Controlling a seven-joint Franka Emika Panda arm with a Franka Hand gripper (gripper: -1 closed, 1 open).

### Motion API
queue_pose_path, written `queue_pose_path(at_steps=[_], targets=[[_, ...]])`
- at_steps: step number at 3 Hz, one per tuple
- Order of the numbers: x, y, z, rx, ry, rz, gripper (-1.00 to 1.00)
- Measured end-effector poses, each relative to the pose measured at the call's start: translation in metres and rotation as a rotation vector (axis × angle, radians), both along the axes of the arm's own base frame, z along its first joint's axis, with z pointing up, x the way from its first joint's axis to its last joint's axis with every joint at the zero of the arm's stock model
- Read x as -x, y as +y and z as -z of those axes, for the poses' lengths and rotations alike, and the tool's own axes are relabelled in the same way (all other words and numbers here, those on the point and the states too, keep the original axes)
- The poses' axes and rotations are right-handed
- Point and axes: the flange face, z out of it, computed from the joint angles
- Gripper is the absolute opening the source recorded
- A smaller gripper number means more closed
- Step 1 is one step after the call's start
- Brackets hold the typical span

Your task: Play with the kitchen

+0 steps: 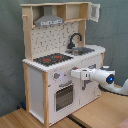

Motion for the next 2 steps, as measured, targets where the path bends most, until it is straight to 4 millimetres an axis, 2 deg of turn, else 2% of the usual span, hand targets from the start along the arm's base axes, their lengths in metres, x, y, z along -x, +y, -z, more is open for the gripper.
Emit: queue_pose_path(at_steps=[2], targets=[[-0.0002, -0.0003, 0.0000, 0.209, -0.006, -0.007, -1.00]])
